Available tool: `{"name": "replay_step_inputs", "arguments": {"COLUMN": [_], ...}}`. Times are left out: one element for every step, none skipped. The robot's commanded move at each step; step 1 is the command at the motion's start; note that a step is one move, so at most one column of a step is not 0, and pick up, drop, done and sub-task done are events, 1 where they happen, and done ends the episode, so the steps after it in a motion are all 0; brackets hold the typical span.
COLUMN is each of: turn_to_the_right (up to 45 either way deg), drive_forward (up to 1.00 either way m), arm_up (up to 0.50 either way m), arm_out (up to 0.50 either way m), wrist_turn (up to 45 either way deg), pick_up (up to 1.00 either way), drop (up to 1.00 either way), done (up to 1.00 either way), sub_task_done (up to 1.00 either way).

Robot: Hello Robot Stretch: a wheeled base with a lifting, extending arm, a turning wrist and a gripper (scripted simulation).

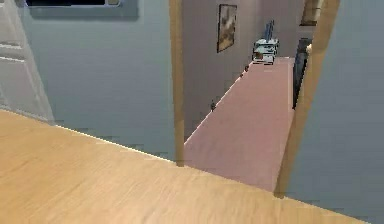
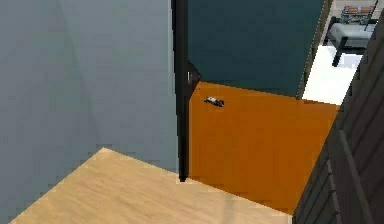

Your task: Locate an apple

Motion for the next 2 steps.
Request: {"name": "replay_step_inputs", "arguments": {"turn_to_the_right": [0.0, -45.0], "drive_forward": [0.05, 0.00], "arm_up": [0.00, 0.00], "arm_out": [0.00, 0.00], "wrist_turn": [0.0, 0.0], "pick_up": [0.00, 0.00], "drop": [0.00, 0.00], "done": [0.00, 0.00], "sub_task_done": [0.00, 0.00]}}
